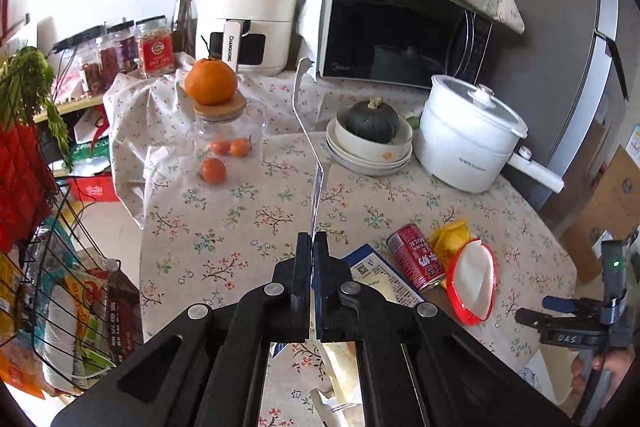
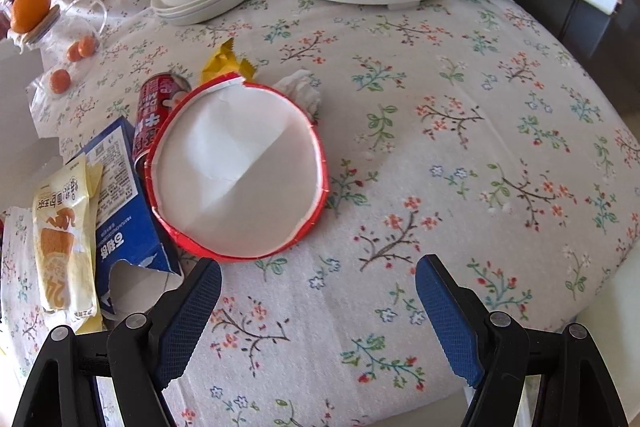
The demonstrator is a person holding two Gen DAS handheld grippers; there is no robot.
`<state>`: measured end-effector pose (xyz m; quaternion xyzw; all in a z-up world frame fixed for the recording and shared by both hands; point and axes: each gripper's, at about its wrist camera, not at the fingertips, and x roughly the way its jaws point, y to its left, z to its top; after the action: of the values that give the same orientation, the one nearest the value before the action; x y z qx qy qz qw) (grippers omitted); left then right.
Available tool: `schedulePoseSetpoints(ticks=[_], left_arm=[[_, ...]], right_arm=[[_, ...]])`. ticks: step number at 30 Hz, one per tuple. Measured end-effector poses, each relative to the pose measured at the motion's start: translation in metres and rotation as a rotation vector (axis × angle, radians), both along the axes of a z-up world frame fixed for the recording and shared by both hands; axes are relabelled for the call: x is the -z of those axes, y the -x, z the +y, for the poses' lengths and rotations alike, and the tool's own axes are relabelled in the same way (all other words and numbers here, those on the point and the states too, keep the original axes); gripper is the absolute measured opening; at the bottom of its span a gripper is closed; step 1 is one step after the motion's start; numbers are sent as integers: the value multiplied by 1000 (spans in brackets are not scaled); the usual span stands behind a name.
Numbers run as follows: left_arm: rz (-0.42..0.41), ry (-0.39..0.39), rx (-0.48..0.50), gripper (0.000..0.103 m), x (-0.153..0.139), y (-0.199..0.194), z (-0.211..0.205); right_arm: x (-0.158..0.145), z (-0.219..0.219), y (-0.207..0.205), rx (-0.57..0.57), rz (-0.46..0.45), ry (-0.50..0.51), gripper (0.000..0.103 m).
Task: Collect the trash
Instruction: 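Grasp the red-rimmed paper lid with the right tool while the left tool lifts the cardboard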
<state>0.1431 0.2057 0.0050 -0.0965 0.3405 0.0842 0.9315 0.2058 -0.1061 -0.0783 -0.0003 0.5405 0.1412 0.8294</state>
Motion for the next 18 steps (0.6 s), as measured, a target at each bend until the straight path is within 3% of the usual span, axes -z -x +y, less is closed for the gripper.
schedulePoseSetpoints(ticks=[4, 12, 18], left_arm=[[-29, 48, -15, 0, -9, 17, 13], [-28, 106, -13, 0, -8, 40, 27], [3, 153, -2, 0, 3, 42, 34]], right_arm=[[10, 40, 5, -107, -32, 52, 82], [39, 88, 19, -268, -124, 327, 66], [56, 96, 10, -286, -154, 373, 53]])
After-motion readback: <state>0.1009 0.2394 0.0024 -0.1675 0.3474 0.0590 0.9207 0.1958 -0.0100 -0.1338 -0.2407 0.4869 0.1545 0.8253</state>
